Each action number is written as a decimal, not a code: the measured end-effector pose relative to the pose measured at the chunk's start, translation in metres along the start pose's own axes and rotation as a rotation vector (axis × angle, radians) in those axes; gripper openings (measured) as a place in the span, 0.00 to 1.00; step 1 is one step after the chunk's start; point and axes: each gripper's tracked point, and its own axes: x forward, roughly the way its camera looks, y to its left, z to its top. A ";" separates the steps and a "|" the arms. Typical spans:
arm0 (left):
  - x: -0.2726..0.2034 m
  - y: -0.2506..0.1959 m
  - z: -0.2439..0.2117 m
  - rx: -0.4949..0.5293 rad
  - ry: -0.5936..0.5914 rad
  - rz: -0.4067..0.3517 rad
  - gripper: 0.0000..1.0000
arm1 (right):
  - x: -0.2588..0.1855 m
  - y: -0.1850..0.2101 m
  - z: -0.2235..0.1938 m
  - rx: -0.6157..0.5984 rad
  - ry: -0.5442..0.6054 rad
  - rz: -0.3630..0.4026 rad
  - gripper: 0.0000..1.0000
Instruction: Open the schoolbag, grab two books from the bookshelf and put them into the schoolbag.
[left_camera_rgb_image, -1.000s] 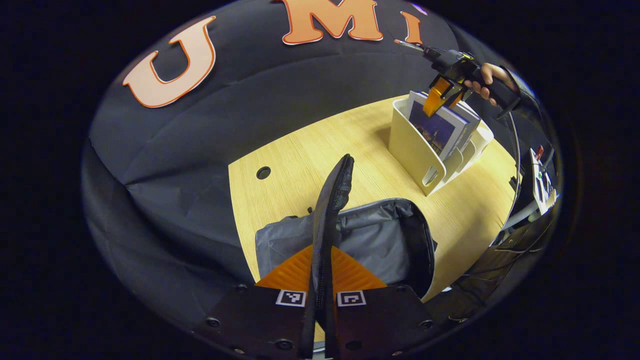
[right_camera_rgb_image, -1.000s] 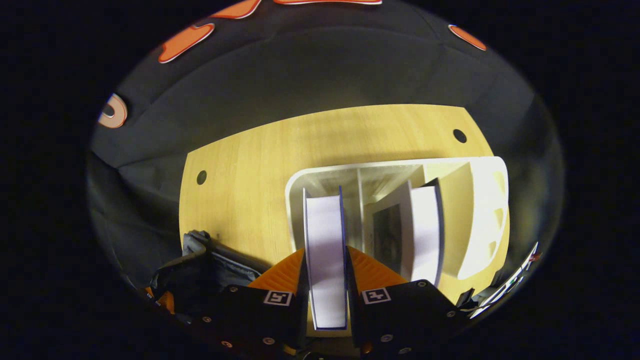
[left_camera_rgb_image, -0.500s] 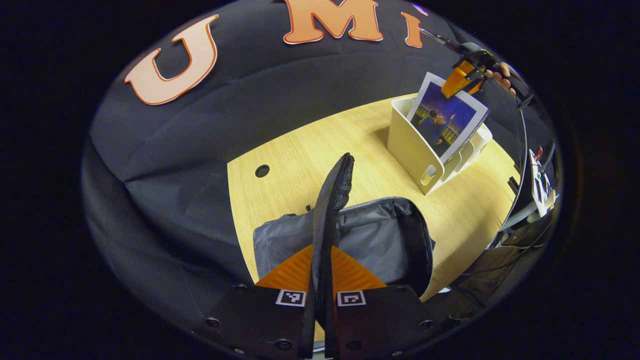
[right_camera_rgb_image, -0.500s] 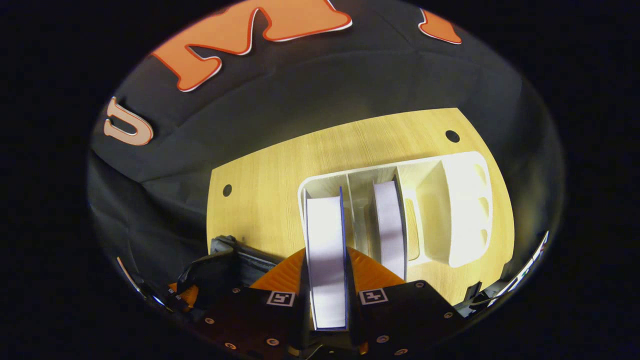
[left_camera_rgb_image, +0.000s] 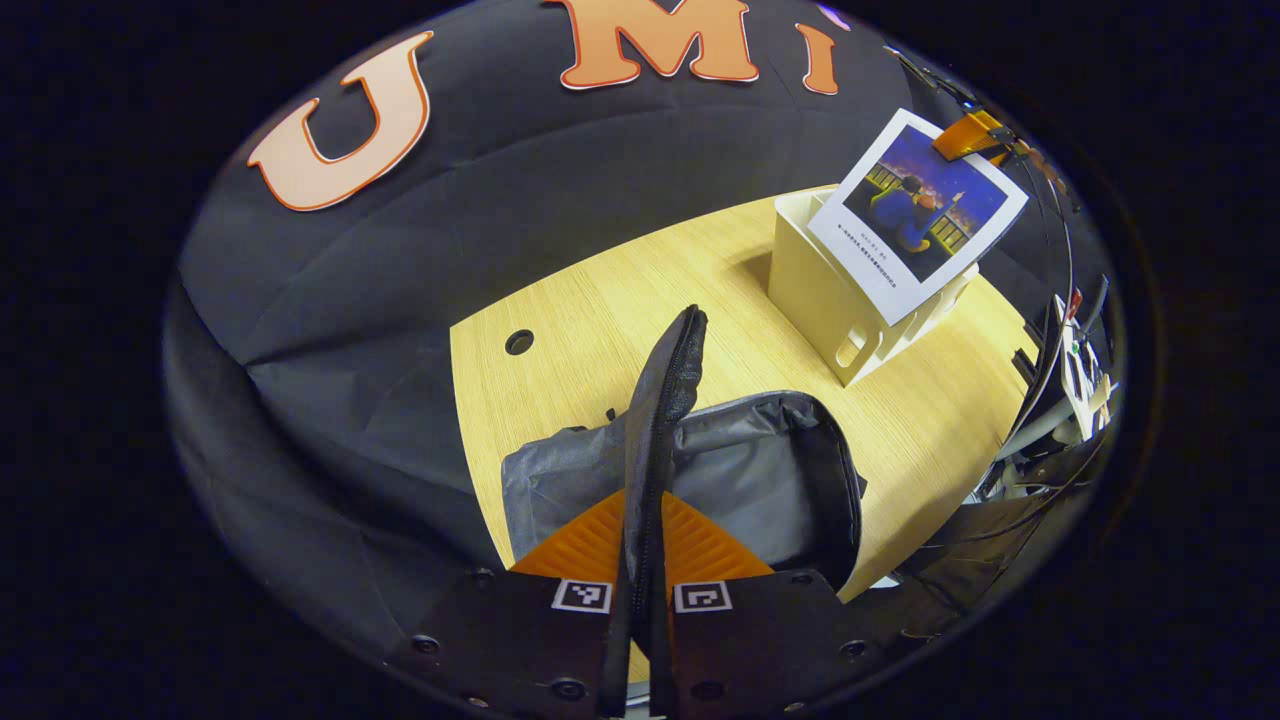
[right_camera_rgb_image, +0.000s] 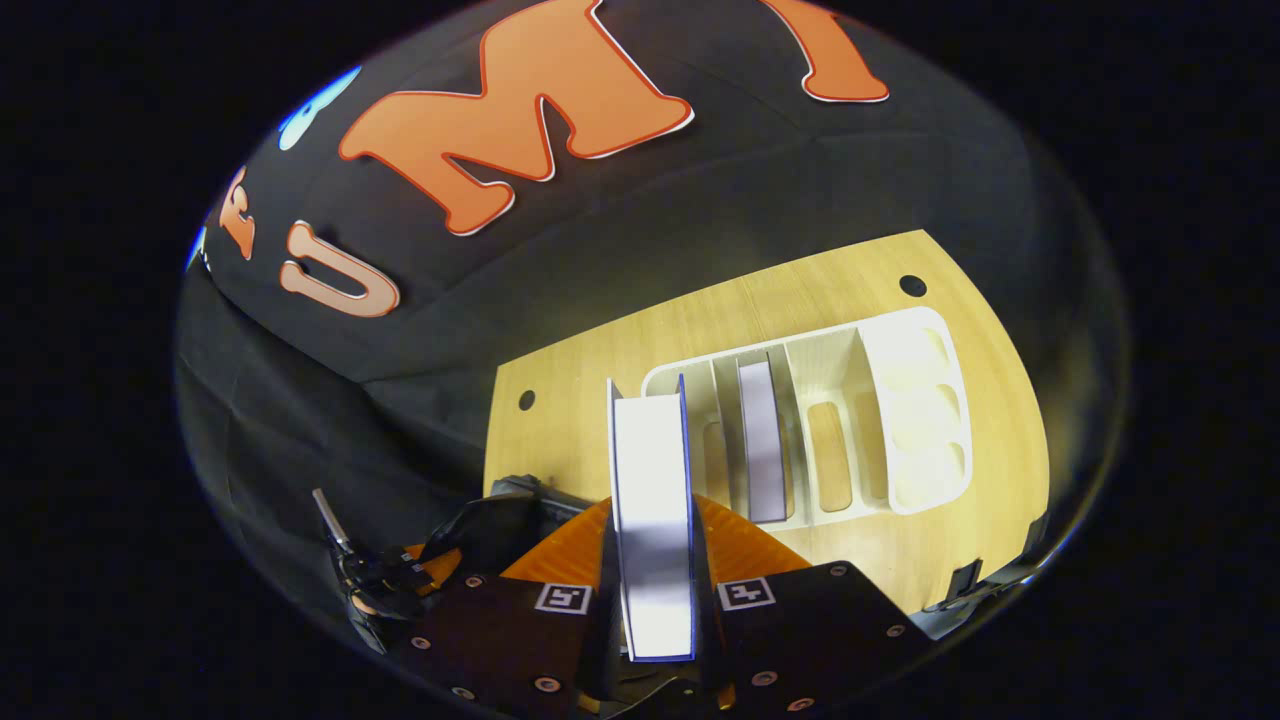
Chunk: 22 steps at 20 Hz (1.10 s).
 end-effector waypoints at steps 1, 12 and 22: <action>-0.001 -0.001 0.000 -0.001 0.000 -0.002 0.08 | -0.001 0.001 -0.005 -0.001 -0.001 0.011 0.31; -0.007 0.000 -0.008 0.011 -0.024 -0.026 0.08 | 0.034 0.031 -0.089 0.097 0.055 0.135 0.31; -0.015 0.004 -0.012 -0.024 -0.063 -0.047 0.08 | 0.094 0.089 -0.158 0.189 0.095 0.289 0.31</action>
